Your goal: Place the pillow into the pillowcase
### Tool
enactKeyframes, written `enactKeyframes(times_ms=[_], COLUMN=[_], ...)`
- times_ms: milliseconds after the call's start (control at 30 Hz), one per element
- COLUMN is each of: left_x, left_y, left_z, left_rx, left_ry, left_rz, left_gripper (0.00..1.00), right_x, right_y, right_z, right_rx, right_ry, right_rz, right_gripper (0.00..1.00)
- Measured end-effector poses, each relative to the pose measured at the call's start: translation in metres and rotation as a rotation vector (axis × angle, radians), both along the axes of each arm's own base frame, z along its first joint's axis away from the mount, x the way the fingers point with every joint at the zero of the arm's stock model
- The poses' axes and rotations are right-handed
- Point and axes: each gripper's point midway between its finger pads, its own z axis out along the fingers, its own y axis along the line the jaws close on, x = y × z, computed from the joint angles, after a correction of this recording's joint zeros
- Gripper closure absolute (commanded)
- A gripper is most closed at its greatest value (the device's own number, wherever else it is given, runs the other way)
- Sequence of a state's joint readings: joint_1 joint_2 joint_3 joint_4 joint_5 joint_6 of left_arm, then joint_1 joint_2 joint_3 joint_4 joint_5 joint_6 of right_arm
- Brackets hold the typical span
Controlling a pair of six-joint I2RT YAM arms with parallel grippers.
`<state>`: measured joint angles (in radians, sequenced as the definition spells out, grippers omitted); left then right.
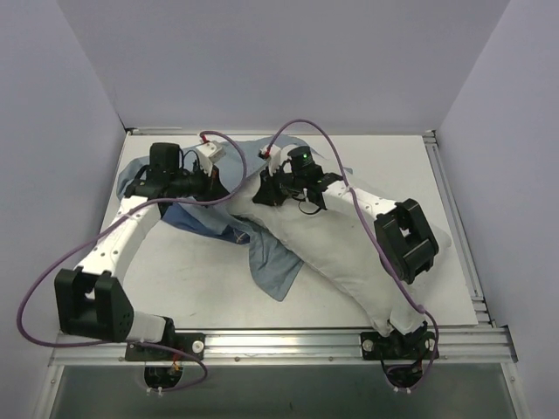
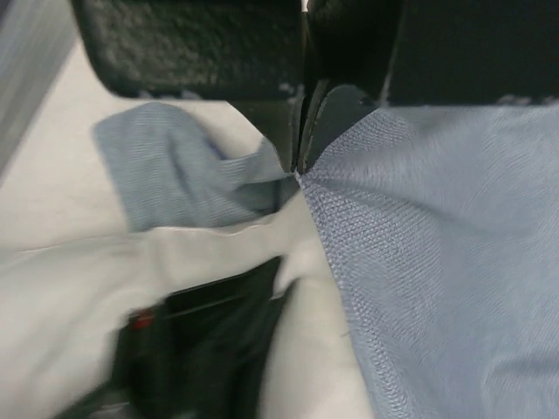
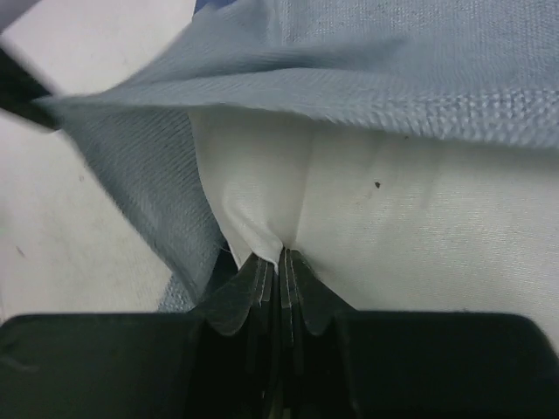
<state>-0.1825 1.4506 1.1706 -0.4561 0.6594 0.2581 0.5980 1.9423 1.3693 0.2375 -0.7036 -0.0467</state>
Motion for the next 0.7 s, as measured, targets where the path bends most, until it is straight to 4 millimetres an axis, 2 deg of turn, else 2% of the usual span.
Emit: enactKeyframes(times_ms=[133, 200, 267, 300, 333, 400, 467, 500, 533, 567, 600, 633, 667, 700], left_x=[-0.04, -0.065, -0.089, -0.1, -0.107, -0.115, -0.118, -0.119, -0.119, -0.119, -0.12, -0.12, -0.12, -0.117], left_y=[-0.024, -0.041, -0.058, -0.066, -0.069, -0.067, -0.059, -0.055, -0.051, -0.047, -0.045, -0.044, -0.043, -0.042], left_z=[0.062, 0.082, 0.093, 0.094, 0.09, 0.073, 0.053, 0.043, 0.036, 0.029, 0.026, 0.024, 0.023, 0.022], left_rx=[-0.173, -0.237, -0.278, -0.292, -0.3, -0.3, -0.284, -0.27, -0.253, -0.232, -0.213, -0.198, -0.182, -0.163], left_ry=[-0.009, 0.011, 0.039, 0.06, 0.085, 0.148, 0.209, 0.234, 0.251, 0.253, 0.246, 0.239, 0.231, 0.22], left_rz=[-0.072, -0.125, -0.184, -0.208, -0.218, -0.202, -0.165, -0.146, -0.13, -0.121, -0.122, -0.126, -0.127, -0.129], left_gripper=[1.0, 1.0, 1.0, 1.0, 1.0, 1.0, 1.0, 1.0, 0.91, 0.64, 0.52, 0.46, 0.3, 0.26], right_x=[0.009, 0.009, 0.005, 0.002, -0.003, -0.012, -0.028, -0.041, -0.054, -0.067, -0.076, -0.081, -0.08, -0.075], right_y=[0.005, 0.008, 0.011, 0.013, 0.015, 0.015, 0.004, -0.01, -0.024, -0.041, -0.057, -0.074, -0.091, -0.108], right_z=[0.016, 0.021, 0.023, 0.024, 0.025, 0.028, 0.025, 0.025, 0.026, 0.03, 0.039, 0.05, 0.063, 0.078], right_rx=[0.048, 0.074, 0.098, 0.111, 0.124, 0.148, 0.138, 0.114, 0.088, 0.058, 0.035, 0.023, 0.017, 0.019], right_ry=[0.09, 0.149, 0.22, 0.259, 0.301, 0.371, 0.414, 0.423, 0.428, 0.421, 0.403, 0.377, 0.339, 0.304], right_rz=[-0.073, -0.113, -0.142, -0.151, -0.153, -0.154, -0.145, -0.136, -0.124, -0.106, -0.093, -0.088, -0.096, -0.116], right_gripper=[1.0, 1.0, 1.0, 0.98, 0.83, 0.61, 0.52, 0.43, 0.38, 0.34, 0.27, 0.25, 0.22, 0.12])
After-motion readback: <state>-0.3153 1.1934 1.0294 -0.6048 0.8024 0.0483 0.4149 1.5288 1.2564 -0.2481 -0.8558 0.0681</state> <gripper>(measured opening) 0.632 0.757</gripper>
